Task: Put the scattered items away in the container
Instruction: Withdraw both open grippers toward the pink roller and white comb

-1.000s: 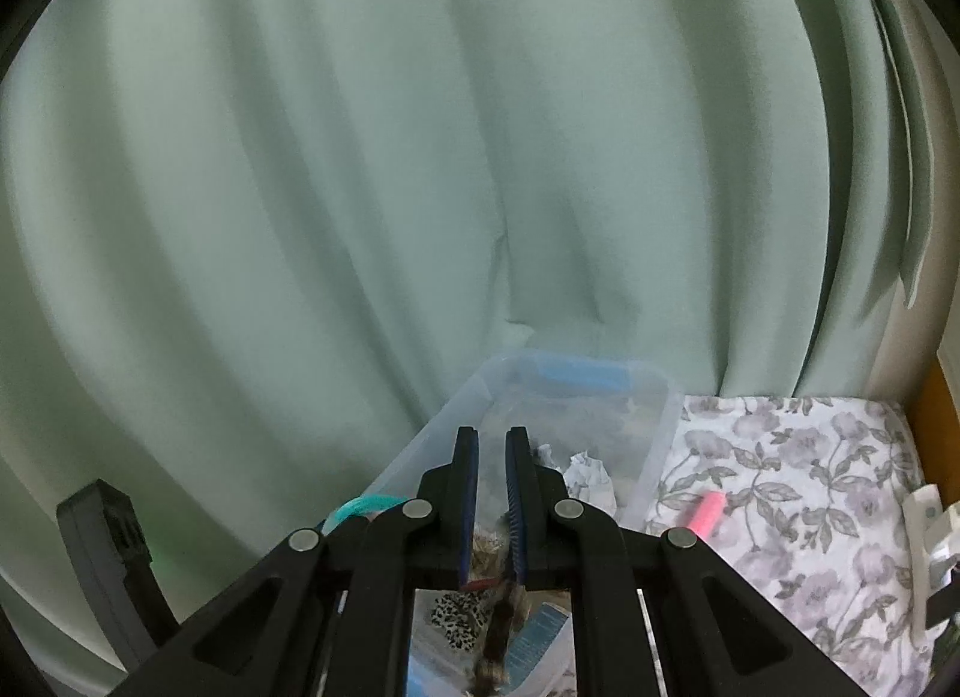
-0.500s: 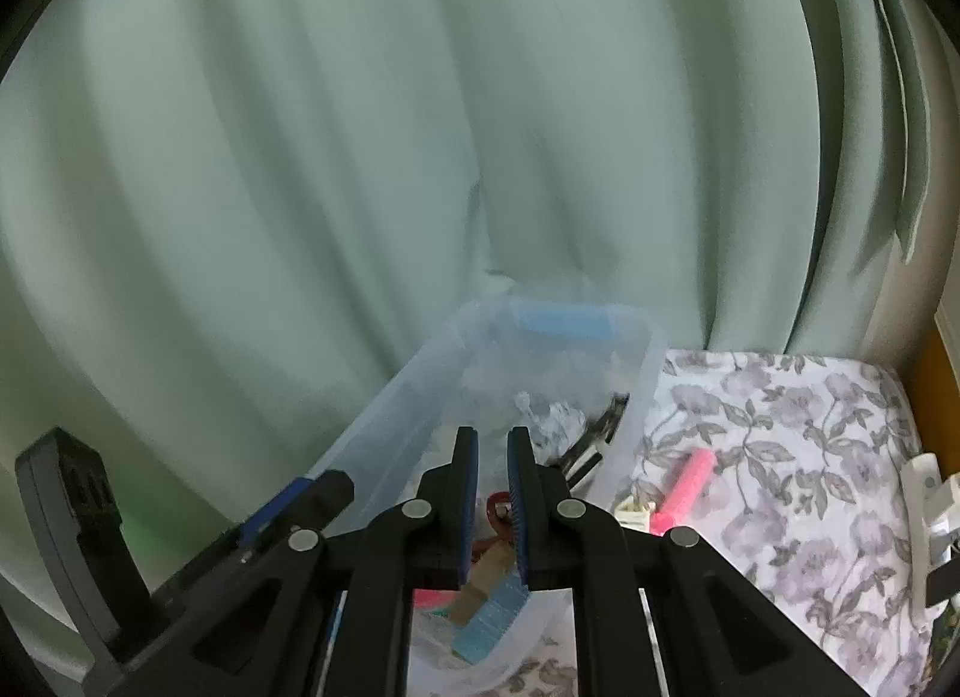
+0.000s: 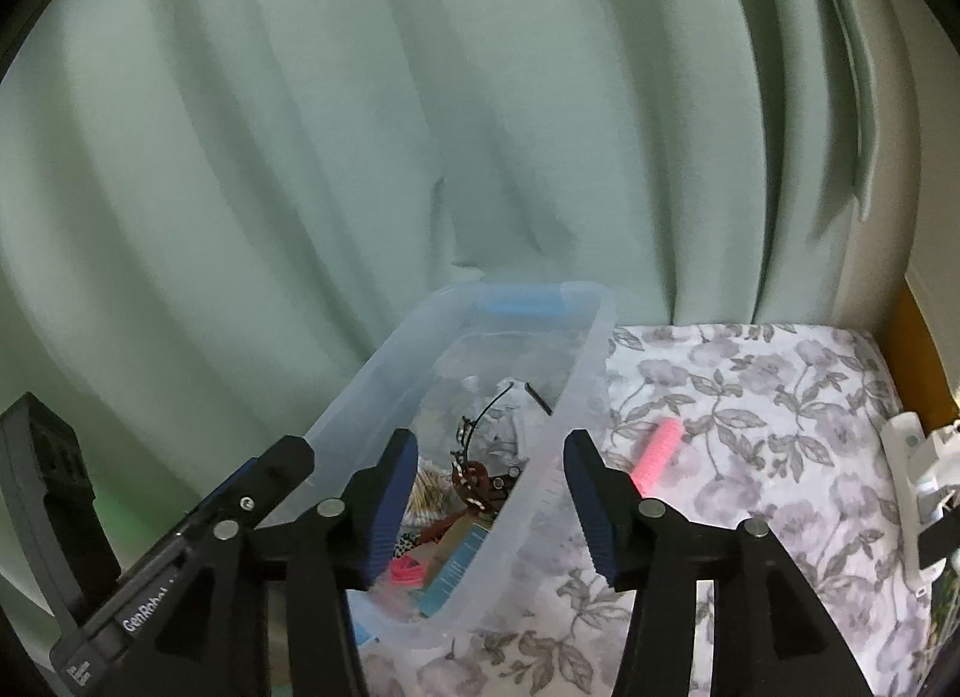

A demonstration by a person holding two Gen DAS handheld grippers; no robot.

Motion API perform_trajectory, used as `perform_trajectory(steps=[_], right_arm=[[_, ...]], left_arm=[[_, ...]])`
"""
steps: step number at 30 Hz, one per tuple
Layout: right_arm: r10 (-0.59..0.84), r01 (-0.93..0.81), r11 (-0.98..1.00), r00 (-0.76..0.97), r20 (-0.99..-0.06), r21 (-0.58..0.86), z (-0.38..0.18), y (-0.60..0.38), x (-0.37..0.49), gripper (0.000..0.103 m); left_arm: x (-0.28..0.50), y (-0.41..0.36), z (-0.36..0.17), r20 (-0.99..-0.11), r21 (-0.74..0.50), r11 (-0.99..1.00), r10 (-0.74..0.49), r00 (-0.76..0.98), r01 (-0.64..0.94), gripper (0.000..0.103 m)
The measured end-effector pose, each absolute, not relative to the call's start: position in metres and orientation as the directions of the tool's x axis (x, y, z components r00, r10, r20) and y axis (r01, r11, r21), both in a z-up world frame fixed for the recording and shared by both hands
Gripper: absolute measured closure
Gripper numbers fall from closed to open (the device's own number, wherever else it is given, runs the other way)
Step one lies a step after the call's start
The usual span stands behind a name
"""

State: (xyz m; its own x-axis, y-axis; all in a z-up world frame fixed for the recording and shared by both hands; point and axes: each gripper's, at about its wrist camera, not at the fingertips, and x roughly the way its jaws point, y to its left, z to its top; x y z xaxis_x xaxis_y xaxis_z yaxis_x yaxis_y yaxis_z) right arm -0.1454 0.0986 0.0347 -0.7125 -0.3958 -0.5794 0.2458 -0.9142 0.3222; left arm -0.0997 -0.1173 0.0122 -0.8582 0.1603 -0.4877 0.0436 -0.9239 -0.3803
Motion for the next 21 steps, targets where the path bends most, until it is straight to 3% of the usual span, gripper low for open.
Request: perform_trajectory(steps=[13, 21], right_arm=[[-0.379, 0.178, -0.908, -0.733, -0.565, 0.379, 0.027, 0.150, -0.123, 0.030], [-0.353, 0.108, -0.901, -0.748, -0.563, 0.421, 0.012, 0.193, -0.112, 0.028]], left_arm=[[-0.084, -0.077, 0.028, -0.464, -0.252, -0.968, 0.105, -0.879, 0.017, 0.000], [-0.083, -0.039, 0.025, -0.446, -0.232, -0.969, 0.188, -0.875, -0.091, 0.000]])
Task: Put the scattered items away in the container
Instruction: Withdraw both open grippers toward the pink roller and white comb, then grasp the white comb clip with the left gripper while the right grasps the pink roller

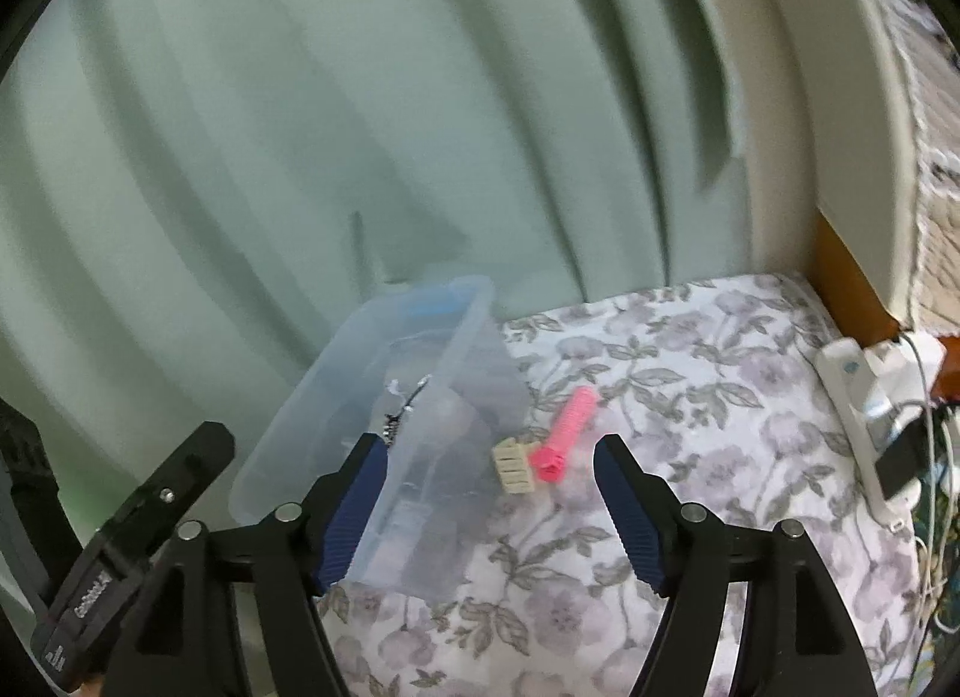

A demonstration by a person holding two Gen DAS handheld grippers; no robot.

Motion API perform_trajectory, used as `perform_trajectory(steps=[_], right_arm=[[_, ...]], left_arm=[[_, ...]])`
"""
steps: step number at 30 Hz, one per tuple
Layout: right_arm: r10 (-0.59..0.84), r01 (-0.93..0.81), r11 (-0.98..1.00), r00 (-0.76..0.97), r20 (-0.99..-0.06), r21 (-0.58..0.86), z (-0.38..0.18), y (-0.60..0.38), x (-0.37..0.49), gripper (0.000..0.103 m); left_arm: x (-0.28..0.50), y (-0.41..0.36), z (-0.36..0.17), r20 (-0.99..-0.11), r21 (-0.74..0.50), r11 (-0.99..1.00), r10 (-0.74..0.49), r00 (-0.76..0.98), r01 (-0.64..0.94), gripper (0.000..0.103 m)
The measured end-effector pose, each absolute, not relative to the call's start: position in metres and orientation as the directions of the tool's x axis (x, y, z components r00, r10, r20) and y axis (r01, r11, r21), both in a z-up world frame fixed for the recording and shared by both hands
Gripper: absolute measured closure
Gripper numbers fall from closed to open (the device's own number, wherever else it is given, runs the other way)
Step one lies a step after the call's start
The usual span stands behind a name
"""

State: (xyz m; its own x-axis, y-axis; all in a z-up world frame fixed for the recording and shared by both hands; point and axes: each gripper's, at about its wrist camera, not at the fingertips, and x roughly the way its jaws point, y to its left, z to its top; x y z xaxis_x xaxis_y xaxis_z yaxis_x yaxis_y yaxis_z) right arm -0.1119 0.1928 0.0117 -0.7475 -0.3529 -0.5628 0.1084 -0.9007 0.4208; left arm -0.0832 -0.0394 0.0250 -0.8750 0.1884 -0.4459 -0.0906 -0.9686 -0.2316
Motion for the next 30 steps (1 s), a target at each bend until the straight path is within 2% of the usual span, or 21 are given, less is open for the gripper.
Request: perform_trajectory(steps=[4, 7, 11, 15, 19, 23, 26, 30], right_arm=[[-0.343, 0.077, -0.889, -0.765, -0.545, 0.451, 0.004, 0.219, -0.106, 0.028], [-0.320, 0.039, -0.886, -0.773, -0.548, 0.462, -0.002, 0.239, -0.102, 0.028], [-0.277, -0.008, -0.892, -0.781, -0.560, 0.452, -0.010, 0.260, -0.101, 0.024], [-0.275, -0.025, -0.890, -0.769, -0.577, 0.456, -0.020, 0.274, -0.104, 0.023], [-0.278, -0.034, -0.889, -0.753, -0.597, 0.457, -0.033, 0.281, -0.111, 0.023], [-0.298, -0.031, -0.882, -0.735, -0.609, 0.469, -0.045, 0.283, -0.120, 0.023], [-0.315, -0.024, -0.881, -0.717, -0.622, 0.473, -0.055, 0.284, -0.130, 0.023], [-0.349, -0.004, -0.875, -0.689, -0.636, 0.484, -0.069, 0.284, -0.146, 0.023]], left_arm=[[-0.084, -0.010, 0.019, -0.450, -0.222, -0.960, 0.255, -0.856, -0.170, 0.000], [-0.087, 0.012, 0.011, -0.486, -0.224, -0.949, 0.308, -0.818, -0.223, 0.000], [-0.088, 0.041, -0.001, -0.533, -0.134, -0.974, 0.227, -0.815, -0.183, 0.000], [-0.093, 0.049, -0.015, -0.562, -0.132, -0.981, 0.193, -0.804, -0.142, 0.000], [-0.105, 0.052, -0.037, -0.627, -0.156, -0.984, 0.164, -0.761, -0.083, 0.000], [-0.114, 0.061, -0.060, -0.671, -0.120, -0.992, 0.106, -0.734, -0.034, 0.000], [-0.121, 0.064, -0.075, -0.690, -0.090, -0.996, 0.053, -0.722, 0.013, 0.006], [-0.134, 0.066, -0.093, -0.702, -0.034, -0.996, -0.035, -0.711, 0.082, 0.019]])
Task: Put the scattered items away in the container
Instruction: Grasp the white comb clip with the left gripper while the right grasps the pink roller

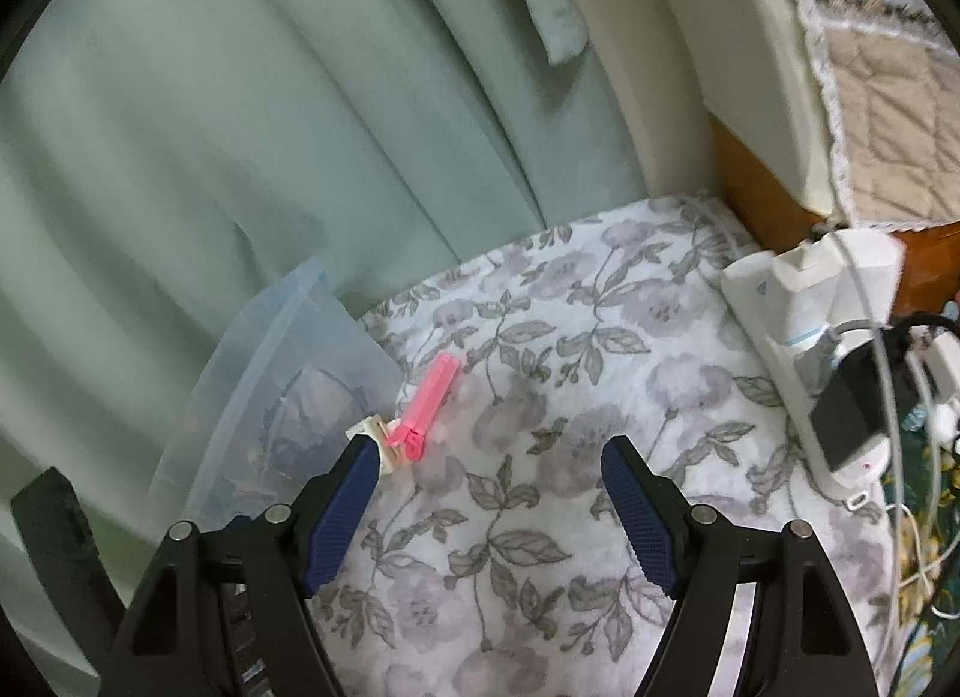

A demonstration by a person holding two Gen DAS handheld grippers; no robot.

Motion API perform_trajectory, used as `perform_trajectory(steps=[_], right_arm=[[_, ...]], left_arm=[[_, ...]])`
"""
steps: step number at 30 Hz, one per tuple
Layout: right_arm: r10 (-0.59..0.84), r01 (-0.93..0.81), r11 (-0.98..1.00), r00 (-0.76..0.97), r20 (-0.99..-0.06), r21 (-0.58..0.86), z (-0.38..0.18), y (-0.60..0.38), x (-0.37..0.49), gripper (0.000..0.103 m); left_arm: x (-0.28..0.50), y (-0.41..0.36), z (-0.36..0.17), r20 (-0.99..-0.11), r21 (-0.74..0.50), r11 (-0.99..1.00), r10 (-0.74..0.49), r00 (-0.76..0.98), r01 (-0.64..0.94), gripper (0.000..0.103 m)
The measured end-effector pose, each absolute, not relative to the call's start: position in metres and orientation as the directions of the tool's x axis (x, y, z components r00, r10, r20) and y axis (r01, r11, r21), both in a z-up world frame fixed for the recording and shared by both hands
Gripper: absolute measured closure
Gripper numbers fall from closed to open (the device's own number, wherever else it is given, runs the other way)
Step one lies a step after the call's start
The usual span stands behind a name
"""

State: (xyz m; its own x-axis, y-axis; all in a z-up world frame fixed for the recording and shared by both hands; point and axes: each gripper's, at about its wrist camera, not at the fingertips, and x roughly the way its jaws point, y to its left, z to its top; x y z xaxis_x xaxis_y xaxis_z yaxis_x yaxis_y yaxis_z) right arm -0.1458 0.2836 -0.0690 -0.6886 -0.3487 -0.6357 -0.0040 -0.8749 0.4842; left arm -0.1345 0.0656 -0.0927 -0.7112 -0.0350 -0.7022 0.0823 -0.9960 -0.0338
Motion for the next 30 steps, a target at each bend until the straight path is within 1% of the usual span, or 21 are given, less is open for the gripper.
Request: perform_trajectory(steps=[4, 8, 10, 15, 16, 19, 22, 24, 30], right_arm=[[-0.365, 0.018, -0.879, -0.668, -0.648, 0.476, -0.082, 0.278, -0.161, 0.024], [-0.384, 0.045, -0.881, -0.649, -0.657, 0.471, -0.096, 0.270, -0.180, 0.025], [-0.401, 0.071, -0.882, -0.633, -0.662, 0.466, -0.102, 0.264, -0.190, 0.027], [-0.443, 0.134, -0.878, -0.594, -0.671, 0.460, -0.115, 0.249, -0.216, 0.032], [-0.447, 0.143, -0.878, -0.586, -0.675, 0.457, -0.118, 0.246, -0.221, 0.034], [-0.468, 0.174, -0.874, -0.553, -0.689, 0.454, -0.127, 0.237, -0.237, 0.043], [-0.507, 0.205, -0.856, -0.509, -0.696, 0.474, -0.138, 0.228, -0.255, 0.047], [-0.532, 0.216, -0.843, -0.475, -0.701, 0.493, -0.146, 0.224, -0.268, 0.056], [-0.668, 0.242, -0.740, -0.361, -0.650, 0.627, -0.166, 0.214, -0.301, 0.057]], left_arm=[[-0.148, 0.066, -0.110, -0.709, -0.005, -0.988, -0.106, -0.697, 0.155, 0.025], [-0.160, 0.068, -0.123, -0.691, 0.033, -0.976, -0.179, -0.700, 0.217, 0.027], [-0.166, 0.069, -0.128, -0.680, 0.051, -0.968, -0.214, -0.702, 0.246, 0.032], [-0.183, 0.069, -0.144, -0.661, 0.103, -0.933, -0.324, -0.676, 0.346, 0.032], [-0.187, 0.069, -0.147, -0.661, 0.104, -0.929, -0.330, -0.673, 0.354, 0.032], [-0.196, 0.067, -0.156, -0.669, 0.103, -0.924, -0.339, -0.662, 0.369, 0.032], [-0.203, 0.067, -0.164, -0.668, 0.106, -0.922, -0.344, -0.660, 0.373, 0.032], [-0.206, 0.068, -0.168, -0.663, 0.108, -0.922, -0.345, -0.664, 0.371, 0.032], [-0.215, 0.065, -0.175, -0.675, 0.077, -0.934, -0.306, -0.671, 0.348, 0.032]])
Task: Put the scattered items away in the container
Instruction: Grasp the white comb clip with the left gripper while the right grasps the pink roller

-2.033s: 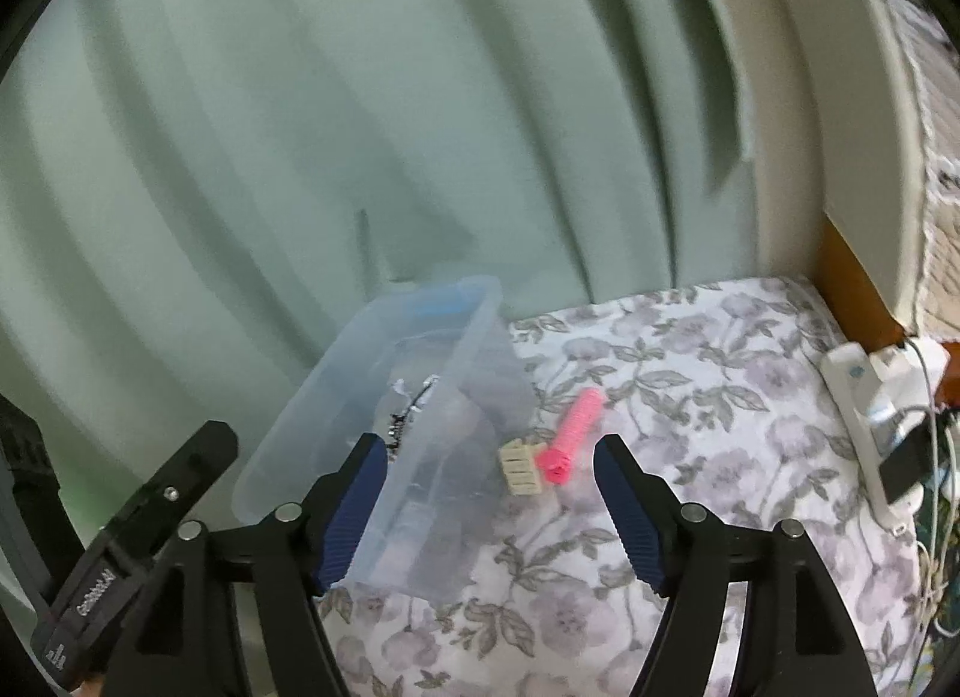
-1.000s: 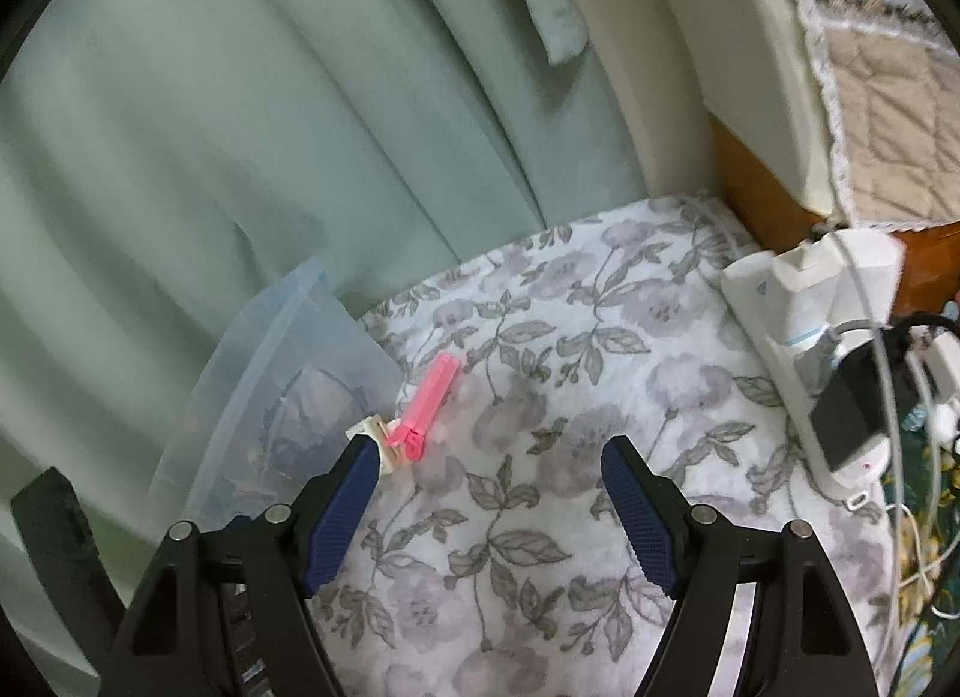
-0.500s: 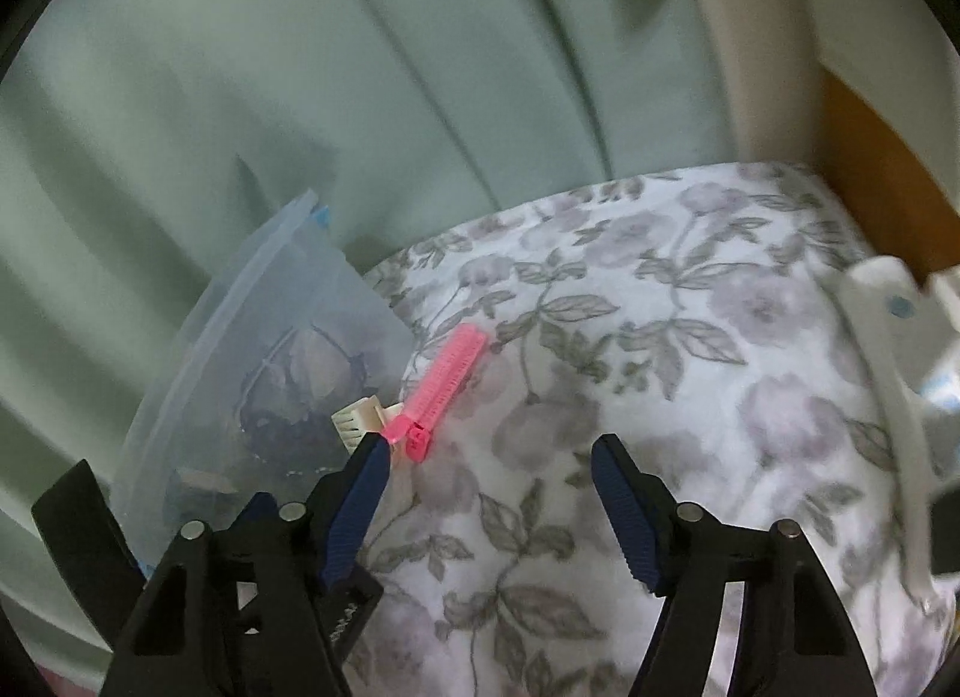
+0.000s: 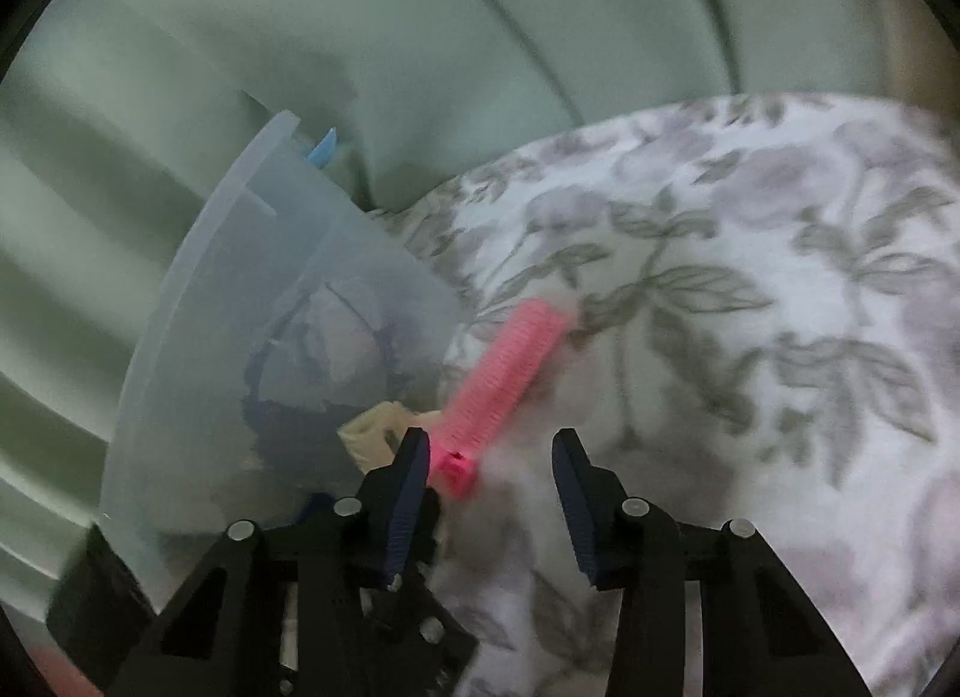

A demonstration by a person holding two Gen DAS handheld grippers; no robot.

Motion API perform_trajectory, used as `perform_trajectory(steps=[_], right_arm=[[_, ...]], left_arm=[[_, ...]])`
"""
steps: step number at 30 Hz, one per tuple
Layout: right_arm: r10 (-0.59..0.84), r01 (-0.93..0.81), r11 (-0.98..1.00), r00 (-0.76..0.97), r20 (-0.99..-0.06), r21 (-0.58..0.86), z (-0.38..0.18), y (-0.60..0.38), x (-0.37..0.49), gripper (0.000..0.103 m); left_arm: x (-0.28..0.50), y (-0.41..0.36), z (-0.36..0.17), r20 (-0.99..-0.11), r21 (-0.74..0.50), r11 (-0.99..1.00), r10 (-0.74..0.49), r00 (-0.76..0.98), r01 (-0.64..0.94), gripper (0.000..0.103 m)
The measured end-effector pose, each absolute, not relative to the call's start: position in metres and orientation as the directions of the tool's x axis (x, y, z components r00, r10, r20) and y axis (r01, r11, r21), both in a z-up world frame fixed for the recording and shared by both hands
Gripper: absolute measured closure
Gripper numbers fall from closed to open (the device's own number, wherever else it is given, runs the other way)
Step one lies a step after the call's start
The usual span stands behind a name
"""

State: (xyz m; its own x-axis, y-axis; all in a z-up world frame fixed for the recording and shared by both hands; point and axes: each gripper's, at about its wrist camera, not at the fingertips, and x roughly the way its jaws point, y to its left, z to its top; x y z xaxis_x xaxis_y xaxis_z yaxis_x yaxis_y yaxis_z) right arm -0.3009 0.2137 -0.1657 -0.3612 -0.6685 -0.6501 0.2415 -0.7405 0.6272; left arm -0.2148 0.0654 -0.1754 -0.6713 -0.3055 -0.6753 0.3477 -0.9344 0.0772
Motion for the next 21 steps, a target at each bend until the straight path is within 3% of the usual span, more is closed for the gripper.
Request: perform_trajectory(steps=[15, 17, 21], right_arm=[[-0.719, 0.197, -0.694, -0.236, -0.654, 0.692, -0.199, 0.193, -0.348, 0.055], [-0.708, 0.194, -0.705, -0.251, -0.660, 0.682, -0.199, 0.192, -0.349, 0.065], [-0.709, 0.172, -0.699, -0.295, -0.641, 0.694, -0.198, 0.199, -0.347, 0.070]], left_arm=[[-0.227, 0.067, -0.187, -0.718, 0.066, -0.944, -0.270, -0.641, 0.323, 0.032], [-0.228, 0.067, -0.188, -0.722, 0.064, -0.945, -0.266, -0.638, 0.322, 0.032], [-0.229, 0.068, -0.189, -0.724, 0.060, -0.945, -0.262, -0.638, 0.321, 0.032]])
